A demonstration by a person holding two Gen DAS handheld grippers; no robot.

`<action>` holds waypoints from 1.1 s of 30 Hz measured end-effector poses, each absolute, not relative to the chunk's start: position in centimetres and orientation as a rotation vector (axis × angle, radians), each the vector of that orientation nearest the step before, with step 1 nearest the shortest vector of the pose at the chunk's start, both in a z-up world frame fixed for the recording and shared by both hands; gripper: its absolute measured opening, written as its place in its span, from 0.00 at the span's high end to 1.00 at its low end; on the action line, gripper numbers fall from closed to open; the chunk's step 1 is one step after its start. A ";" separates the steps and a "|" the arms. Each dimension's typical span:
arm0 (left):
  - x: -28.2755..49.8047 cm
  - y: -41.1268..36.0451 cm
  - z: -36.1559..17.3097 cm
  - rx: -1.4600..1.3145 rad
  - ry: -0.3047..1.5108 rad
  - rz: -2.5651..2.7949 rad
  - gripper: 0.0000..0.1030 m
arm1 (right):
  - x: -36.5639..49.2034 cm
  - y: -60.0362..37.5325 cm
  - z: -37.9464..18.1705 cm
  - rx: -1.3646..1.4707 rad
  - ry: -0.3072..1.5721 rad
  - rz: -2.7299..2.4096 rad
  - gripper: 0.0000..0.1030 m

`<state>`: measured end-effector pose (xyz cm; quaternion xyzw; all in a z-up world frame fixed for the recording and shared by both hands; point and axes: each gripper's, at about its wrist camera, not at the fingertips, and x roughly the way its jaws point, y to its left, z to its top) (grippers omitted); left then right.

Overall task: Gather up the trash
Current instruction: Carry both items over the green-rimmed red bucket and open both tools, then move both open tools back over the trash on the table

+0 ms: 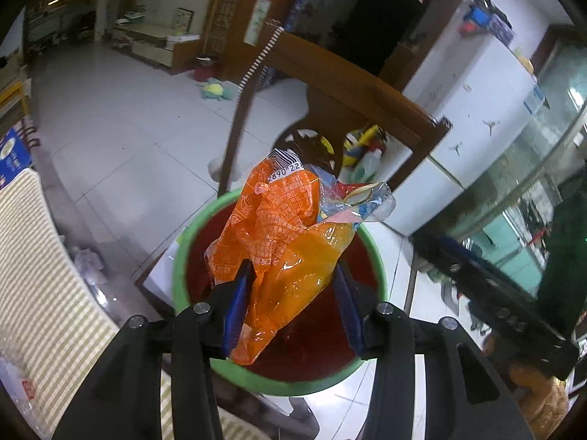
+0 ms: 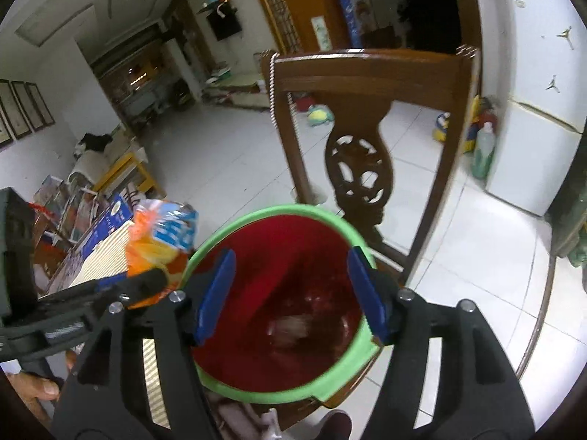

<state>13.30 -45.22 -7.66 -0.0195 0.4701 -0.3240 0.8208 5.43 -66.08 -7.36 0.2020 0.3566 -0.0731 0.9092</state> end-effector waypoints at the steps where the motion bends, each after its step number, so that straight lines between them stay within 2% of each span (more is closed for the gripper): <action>1: 13.2 -45.7 -7.8 -0.028 1.005 -0.694 0.59 | 5.2 -66.2 -7.3 0.417 0.730 -0.158 0.39; 4: 13.1 -46.6 -8.3 0.005 1.008 -0.687 0.55 | 4.3 -66.6 -7.2 0.424 0.715 -0.173 0.38; 5: 13.2 -46.9 -8.4 0.013 1.009 -0.677 0.46 | 3.9 -66.6 -7.2 0.424 0.713 -0.176 0.37; 6: 13.1 -46.9 -8.2 0.013 1.002 -0.668 0.42 | 3.8 -66.7 -7.1 0.424 0.712 -0.177 0.37; 10: 12.4 -46.3 -7.4 0.009 0.968 -0.657 0.35 | 3.2 -66.5 -6.8 0.430 0.705 -0.182 0.37; 23: 10.0 -38.5 -5.4 -0.044 0.892 -0.543 0.34 | 3.6 -60.7 -5.8 0.373 0.707 -0.067 0.34; 33: 7.0 -28.9 -4.7 -0.089 0.844 -0.396 0.34 | 4.5 -51.5 -6.2 0.315 0.759 0.095 0.32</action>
